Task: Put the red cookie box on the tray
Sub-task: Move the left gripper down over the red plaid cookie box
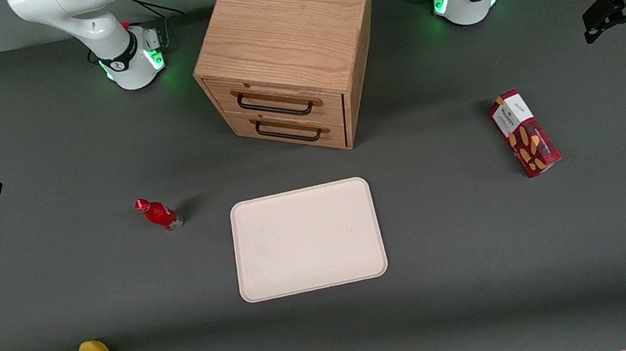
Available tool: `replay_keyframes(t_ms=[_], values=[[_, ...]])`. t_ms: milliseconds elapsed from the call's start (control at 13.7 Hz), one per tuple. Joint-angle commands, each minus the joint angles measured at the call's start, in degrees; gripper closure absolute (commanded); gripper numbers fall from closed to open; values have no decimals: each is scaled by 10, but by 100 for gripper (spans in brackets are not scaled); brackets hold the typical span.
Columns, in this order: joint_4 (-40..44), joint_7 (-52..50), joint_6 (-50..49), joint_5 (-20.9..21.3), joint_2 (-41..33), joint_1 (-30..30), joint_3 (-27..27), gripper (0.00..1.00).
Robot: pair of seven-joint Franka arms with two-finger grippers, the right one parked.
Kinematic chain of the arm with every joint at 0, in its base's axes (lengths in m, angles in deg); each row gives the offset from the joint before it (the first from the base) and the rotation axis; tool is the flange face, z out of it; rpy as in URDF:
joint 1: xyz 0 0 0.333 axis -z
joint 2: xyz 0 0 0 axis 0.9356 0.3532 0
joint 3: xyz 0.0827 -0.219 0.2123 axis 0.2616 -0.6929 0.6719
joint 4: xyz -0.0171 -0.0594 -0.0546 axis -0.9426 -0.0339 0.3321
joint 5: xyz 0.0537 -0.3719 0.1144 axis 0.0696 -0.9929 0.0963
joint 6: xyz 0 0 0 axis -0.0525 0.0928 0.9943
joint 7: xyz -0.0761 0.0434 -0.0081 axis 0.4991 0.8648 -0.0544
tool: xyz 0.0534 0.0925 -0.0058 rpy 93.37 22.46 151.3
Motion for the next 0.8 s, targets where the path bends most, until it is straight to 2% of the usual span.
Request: replay_keyframes(t_ms=[0,146,439,585,732], values=[[35,-29,-46,2,16,14,1,0],[79,-35,-74,1,46,12,-11,0],[72,-32,-80,0,59,14,-10,0],[19,-32,-57,-1,55,12,-8,0],[-71,-38,7,-2,26,8,-7,0]])
